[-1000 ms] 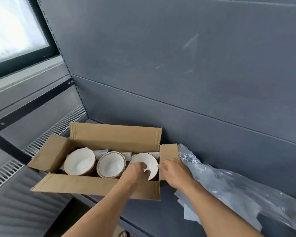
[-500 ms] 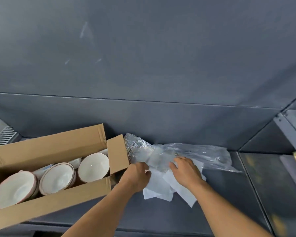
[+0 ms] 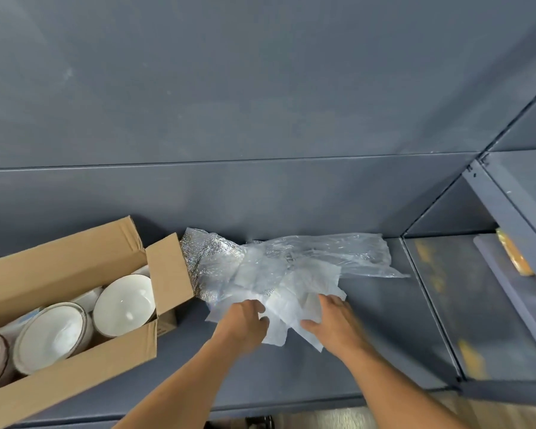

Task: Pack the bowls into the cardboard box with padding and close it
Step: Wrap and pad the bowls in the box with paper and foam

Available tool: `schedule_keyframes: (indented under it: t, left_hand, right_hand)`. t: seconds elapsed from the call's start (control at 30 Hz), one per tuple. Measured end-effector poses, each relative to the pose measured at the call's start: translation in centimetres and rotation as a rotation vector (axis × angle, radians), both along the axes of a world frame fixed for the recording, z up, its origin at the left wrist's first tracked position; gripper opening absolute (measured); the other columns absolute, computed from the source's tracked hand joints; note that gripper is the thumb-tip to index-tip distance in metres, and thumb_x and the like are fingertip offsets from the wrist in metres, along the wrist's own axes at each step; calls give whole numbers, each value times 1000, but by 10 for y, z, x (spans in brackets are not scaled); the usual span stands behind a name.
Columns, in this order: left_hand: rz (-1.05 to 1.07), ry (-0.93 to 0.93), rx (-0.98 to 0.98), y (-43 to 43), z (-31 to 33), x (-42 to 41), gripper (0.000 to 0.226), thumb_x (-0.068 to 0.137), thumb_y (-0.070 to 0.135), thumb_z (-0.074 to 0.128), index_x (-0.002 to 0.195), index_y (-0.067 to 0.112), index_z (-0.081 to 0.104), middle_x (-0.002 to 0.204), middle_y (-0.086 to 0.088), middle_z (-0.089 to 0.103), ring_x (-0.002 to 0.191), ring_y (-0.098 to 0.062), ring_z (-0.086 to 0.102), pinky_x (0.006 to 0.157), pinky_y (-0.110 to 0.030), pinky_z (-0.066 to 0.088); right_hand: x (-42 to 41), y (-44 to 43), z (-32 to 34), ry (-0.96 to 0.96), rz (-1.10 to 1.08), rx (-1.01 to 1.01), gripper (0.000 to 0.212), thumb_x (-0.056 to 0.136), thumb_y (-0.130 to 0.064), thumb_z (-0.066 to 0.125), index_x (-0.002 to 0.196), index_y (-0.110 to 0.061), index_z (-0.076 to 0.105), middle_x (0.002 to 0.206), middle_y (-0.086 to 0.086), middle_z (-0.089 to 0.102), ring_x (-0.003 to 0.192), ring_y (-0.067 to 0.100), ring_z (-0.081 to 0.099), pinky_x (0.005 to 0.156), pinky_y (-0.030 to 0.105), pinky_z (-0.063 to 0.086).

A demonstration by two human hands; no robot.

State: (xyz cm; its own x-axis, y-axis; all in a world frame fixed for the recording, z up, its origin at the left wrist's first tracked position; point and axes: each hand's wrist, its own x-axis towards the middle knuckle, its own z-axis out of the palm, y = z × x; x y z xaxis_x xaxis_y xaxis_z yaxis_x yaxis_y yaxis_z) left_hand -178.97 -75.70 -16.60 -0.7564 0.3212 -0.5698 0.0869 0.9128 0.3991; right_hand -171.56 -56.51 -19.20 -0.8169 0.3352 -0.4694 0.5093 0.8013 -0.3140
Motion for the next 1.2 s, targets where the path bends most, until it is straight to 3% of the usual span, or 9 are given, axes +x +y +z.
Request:
schedule_keyframes:
  t: [0.33,0.5,0.6,0.8,0.9,0.97,1.03,1.13,1.2]
  left_hand:
    - [73,-73,26,1,-10,3,36,95,33,46,130,28,55,117,6,62,99,-15,64,80,-24,52]
    - [63,-90,55,8,-7,7,36,96,30,46,131,26,55,116,6,65,98,-14,60,77,-20,46]
    - [97,-142,76,16,-5,10,39,94,28,47,133,26,55,111,7,67,87,-12,57,73,-20,45]
    - [132,-191,208,35,14,18,47,93,24,50,139,24,46,97,10,65,85,-11,55,55,-9,40]
    - [186,-221,306,41,27,22,40,90,22,56,130,27,53,101,6,67,83,-12,56,62,-14,46]
    - [283,-341,488,40,35,26,16,86,21,67,98,32,67,91,2,68,78,-13,58,74,-24,52]
    - [386,-508,722,35,47,31,15,78,29,79,78,27,64,88,0,65,83,-14,63,86,-32,51]
    - [559,-567,826,28,55,28,54,71,59,77,101,17,63,103,1,68,100,-15,69,95,-37,51]
    - [690,-486,807,25,61,25,51,81,61,67,108,18,65,105,0,68,99,-18,68,87,-35,53]
  right_hand:
    - [-3,-17,-25,-52,98,149,93,72,-61,68,144,-23,24,140,1,37,128,25,37,101,37,37]
    - [4,-7,-22,-68,154,119,67,92,-38,48,149,-22,17,145,3,35,131,27,37,105,39,37]
    - [6,4,-3,-124,146,11,52,92,-35,40,141,-24,29,140,3,40,127,28,41,101,41,39]
    - [7,25,37,-44,95,53,34,98,-29,29,122,-19,51,127,3,50,110,27,54,82,37,45]
    - [7,28,57,29,138,89,30,102,-28,31,118,-18,54,122,2,54,109,26,56,81,35,45]
    - [9,27,69,85,162,106,30,102,-26,33,123,-19,52,124,1,56,111,26,55,82,35,45]
    - [10,21,77,131,197,110,34,101,-23,33,133,-21,47,130,3,54,117,27,52,89,39,47]
    - [15,8,83,157,250,77,50,101,-19,33,149,-32,29,141,2,45,127,28,45,98,41,45]
    - [20,-1,85,190,291,58,56,100,-17,34,151,-38,24,144,-2,41,126,27,45,97,42,46]
